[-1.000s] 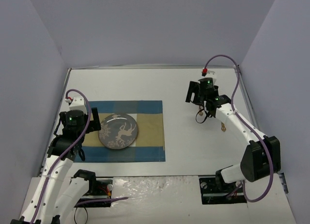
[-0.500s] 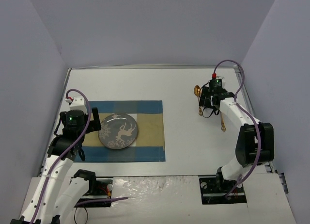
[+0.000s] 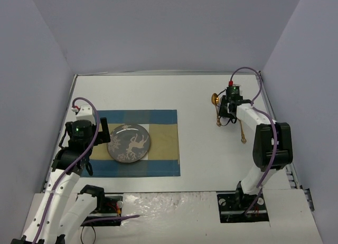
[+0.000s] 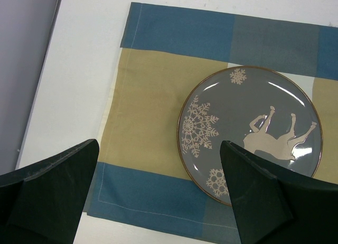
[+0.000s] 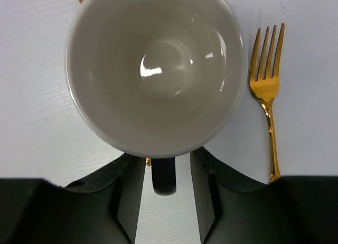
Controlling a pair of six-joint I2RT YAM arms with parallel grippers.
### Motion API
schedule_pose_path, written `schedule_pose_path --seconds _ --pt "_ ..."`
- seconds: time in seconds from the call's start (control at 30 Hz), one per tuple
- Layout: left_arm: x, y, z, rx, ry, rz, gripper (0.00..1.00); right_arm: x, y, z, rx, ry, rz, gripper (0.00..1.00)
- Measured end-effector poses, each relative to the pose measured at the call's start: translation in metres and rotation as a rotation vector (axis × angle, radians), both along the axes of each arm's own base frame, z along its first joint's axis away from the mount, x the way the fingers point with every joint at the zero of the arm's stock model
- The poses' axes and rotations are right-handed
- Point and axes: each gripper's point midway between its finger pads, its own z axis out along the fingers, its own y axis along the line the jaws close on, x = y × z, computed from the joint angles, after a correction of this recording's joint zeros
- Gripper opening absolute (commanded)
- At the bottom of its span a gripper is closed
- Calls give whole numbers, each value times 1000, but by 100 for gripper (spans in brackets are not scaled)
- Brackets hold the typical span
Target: Set the dinner table for one person
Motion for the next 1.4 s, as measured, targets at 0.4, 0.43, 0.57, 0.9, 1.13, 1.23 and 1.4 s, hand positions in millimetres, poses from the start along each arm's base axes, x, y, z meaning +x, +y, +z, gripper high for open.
schedule_pose_path --seconds 0.4,0.43,0.57,0.9,1.13,1.23,1.4 --pt "1 0 -2 1 9 -1 97 8 -2 4 -19 -33 9 0" --pt "1 0 -2 1 9 -1 97 8 -2 4 -21 -33 9 0" --pt "1 -1 -3 0 15 -5 97 8 -3 6 -45 -35 22 0" --pt "1 -2 -4 -1 17 -8 97 7 41 67 -101 -185 204 0" --pt "1 -2 -4 -1 17 -8 97 -3 125 105 -15 -288 517 0" --pt "1 -2 -4 -2 17 -9 97 -13 157 107 7 -295 665 0" --pt "1 -2 -4 -1 16 -9 97 -22 212 101 31 -292 899 0"
